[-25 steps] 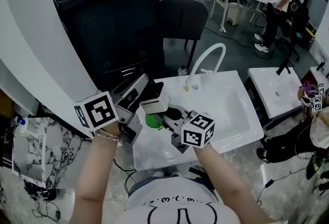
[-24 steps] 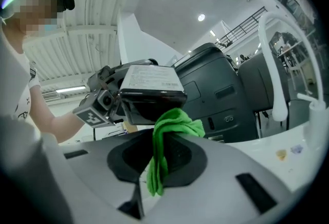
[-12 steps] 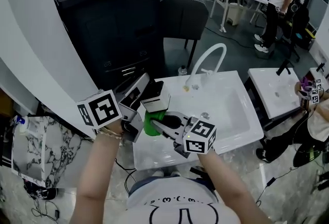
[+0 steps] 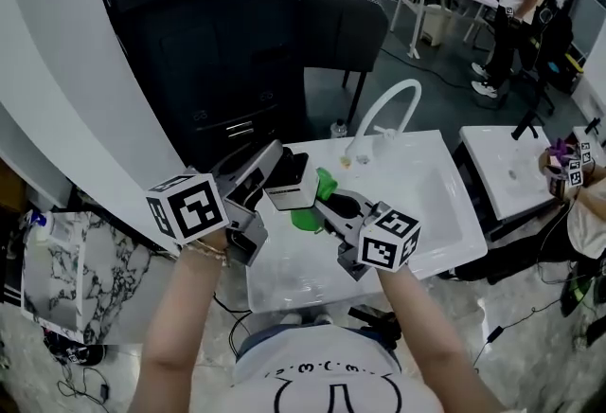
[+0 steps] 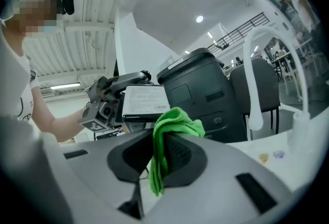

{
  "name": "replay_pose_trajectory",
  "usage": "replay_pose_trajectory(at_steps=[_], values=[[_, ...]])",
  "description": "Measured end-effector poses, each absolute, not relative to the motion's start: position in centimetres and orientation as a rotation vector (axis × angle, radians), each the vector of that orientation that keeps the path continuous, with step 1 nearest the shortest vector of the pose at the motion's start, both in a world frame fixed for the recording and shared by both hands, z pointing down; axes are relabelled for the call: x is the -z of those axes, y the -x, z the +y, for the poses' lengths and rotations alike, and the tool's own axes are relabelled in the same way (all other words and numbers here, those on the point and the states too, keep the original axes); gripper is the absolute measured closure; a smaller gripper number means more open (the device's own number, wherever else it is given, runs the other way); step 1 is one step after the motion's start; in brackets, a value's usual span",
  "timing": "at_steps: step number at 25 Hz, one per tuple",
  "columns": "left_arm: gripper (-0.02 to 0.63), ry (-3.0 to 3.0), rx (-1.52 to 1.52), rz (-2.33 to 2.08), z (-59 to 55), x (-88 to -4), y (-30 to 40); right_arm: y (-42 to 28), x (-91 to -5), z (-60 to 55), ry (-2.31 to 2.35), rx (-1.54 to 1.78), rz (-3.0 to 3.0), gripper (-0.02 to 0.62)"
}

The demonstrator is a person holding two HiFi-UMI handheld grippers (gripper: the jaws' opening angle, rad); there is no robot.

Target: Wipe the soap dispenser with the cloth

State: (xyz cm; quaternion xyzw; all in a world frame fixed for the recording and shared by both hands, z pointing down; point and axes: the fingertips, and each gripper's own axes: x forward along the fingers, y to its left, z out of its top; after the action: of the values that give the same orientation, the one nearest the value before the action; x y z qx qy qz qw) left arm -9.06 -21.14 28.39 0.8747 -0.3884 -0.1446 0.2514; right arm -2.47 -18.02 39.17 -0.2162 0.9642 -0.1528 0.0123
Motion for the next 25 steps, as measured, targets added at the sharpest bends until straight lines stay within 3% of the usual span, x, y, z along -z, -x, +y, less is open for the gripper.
replay_pose_trajectory(at_steps=[16, 25], values=[[0.517, -2.334, 0.438, -1.112, -22.5, -29.2, 10.7, 5.2, -37.2, -11.8, 0.271, 0.230, 3.124, 0.546], [0.515, -2.462, 0.390, -1.258, -22.3, -29.4, 10.8, 2.7, -37.3, -13.2, 0.467, 0.206, 3.126, 0.545]])
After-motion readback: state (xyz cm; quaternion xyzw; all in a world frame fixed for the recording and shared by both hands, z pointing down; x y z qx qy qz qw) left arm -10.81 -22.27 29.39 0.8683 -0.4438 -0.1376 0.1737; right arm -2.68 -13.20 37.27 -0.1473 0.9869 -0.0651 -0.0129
